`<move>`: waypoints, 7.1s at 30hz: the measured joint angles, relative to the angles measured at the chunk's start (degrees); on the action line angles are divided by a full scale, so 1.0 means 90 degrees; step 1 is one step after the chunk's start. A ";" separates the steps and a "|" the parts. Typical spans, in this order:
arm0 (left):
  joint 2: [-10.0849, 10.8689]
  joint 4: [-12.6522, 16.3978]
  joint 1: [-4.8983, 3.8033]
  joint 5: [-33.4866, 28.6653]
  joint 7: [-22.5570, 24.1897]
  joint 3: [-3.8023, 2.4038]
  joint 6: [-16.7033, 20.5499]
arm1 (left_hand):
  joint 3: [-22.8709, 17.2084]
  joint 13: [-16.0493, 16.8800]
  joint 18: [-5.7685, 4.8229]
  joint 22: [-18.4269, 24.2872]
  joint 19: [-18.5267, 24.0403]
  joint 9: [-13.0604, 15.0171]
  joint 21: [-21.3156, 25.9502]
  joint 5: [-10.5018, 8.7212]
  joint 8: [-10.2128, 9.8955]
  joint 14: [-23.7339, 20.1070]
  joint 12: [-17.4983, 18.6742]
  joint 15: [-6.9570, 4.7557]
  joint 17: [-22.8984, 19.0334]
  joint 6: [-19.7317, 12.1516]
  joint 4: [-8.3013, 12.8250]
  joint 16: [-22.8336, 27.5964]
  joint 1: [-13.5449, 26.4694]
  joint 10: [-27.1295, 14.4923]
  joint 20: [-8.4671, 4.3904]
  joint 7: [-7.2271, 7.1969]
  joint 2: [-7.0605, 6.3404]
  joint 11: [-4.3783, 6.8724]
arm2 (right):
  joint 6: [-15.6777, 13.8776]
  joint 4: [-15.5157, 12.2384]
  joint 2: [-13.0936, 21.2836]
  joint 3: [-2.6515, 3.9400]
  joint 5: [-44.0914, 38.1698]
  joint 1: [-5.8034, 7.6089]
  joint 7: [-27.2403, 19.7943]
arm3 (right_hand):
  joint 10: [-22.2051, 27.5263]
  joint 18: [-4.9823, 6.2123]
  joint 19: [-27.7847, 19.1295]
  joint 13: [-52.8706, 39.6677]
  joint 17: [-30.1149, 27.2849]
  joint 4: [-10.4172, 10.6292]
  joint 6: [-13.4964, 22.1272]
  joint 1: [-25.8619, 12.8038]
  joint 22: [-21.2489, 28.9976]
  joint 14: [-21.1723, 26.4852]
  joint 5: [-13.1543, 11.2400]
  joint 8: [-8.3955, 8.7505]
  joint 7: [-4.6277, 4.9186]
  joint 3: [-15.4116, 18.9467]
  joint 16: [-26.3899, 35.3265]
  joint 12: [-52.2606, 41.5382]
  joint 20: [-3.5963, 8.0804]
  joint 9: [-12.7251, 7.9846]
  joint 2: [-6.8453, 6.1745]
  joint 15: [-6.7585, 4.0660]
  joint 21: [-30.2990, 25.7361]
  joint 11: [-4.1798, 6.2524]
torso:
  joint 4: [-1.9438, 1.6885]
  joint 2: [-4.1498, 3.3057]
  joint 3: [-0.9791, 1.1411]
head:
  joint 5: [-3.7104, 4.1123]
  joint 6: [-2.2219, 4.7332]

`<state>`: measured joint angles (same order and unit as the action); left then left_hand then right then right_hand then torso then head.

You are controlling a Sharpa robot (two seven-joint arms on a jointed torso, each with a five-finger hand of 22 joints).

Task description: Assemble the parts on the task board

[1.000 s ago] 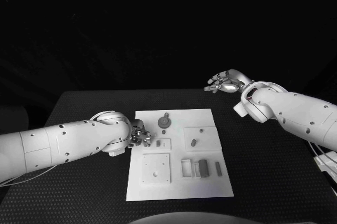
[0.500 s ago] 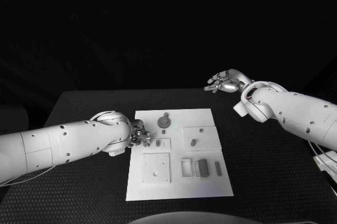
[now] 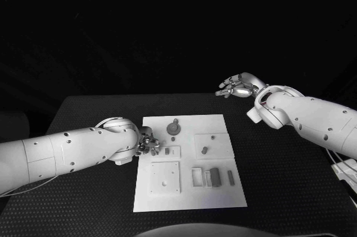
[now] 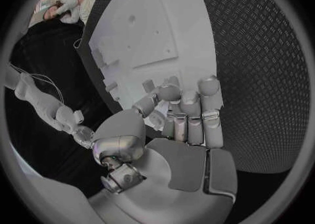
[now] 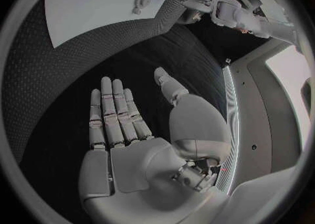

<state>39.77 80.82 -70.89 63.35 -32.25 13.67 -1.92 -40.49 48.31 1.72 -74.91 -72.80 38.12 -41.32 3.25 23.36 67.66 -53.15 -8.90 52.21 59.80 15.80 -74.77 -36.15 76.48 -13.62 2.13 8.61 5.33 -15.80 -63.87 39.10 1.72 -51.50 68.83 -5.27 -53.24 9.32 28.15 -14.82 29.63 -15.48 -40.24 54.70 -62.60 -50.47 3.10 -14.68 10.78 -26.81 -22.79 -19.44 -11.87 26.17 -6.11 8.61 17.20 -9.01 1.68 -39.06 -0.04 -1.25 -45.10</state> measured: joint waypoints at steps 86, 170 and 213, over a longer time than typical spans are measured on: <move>0.0005 0.0025 0.0040 0.0123 -0.0005 0.0009 -0.0038 | -0.0008 -0.0109 0.0000 -0.0001 -0.0033 0.0054 -0.0026 0.0638 -0.0085 -0.0007 0.0001 0.0029 -0.0253 0.1009 -0.0060 -0.0168 0.0091 0.0044 0.0060 -0.0192 -0.0188 0.0000 | 0.0010 0.0021 -0.0014 0.0000 0.0014 -0.0065 0.0003 | -0.0023 -0.0096 0.0000 0.0031 0.0001 0.0017 -0.0001 0.0000 -0.0026 0.0022 0.0000 0.0000 -0.0001 0.0017 0.0024 0.0000 0.0000 -0.0010 0.0000 0.0022 0.0000 -0.0023 | -0.0004 0.0001 0.0001 | 0.0004 -0.0051; 0.0099 -0.0072 0.0046 0.0085 -0.0022 0.0002 0.0178 | 0.0616 -0.0113 0.0099 -0.0001 -0.0079 0.0137 0.0000 -0.0024 -0.0123 0.0013 0.0001 -0.0035 -0.0401 0.0962 -0.0457 -0.0192 0.0357 0.0067 0.0060 -0.0172 -0.1099 0.0023 | 0.0011 0.0024 0.0002 -0.0001 0.0027 -0.0096 0.0006 | -0.0023 -0.0096 -0.0022 0.0049 0.0003 0.0017 -0.0001 0.0000 -0.0037 0.0044 0.0000 0.0000 -0.0001 0.0017 0.0050 0.0000 0.0022 -0.0014 0.0000 0.0044 -0.0025 -0.0023 | -0.0002 0.0002 0.0000 | 0.0040 -0.0049; -0.0933 -0.1226 0.0116 0.1773 0.3153 0.0003 0.2498 | 0.1034 -0.3122 0.0177 0.1227 0.1668 -0.0325 0.2318 0.0111 -0.0919 -0.1648 0.4514 0.1125 -0.1894 -0.0605 0.0069 0.2471 -0.3428 -0.1414 0.1035 0.0601 -0.1821 -0.1270 | 0.0014 0.0087 -0.0072 -0.0001 0.0045 -0.0135 0.0002 | 0.0000 -0.0096 -0.0057 0.0090 0.0001 0.0035 0.0058 0.0000 -0.0063 0.0083 0.0000 0.0000 -0.0011 0.0035 0.0099 0.0043 -0.0012 -0.0032 0.0000 0.0083 -0.0025 -0.0045 | 0.0005 -0.0005 0.0002 | 0.0104 0.0117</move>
<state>31.37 69.79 -69.84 79.31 -3.87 13.70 20.57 -31.18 20.21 3.31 -63.87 -57.78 35.20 -20.45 4.25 15.08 52.83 -12.53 1.23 35.17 54.35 16.42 -52.53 -67.00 63.76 -4.31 7.54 -7.79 -6.10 -15.67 -63.09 38.45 1.71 -51.10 67.61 -5.26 -53.24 8.45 27.64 -14.02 29.64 -15.17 -39.72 54.70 -63.16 -49.72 3.11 -14.68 10.68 -26.49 -21.90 -19.05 -11.98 25.89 -6.11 9.35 16.97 -9.42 1.72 -39.10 -0.02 -0.31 -44.05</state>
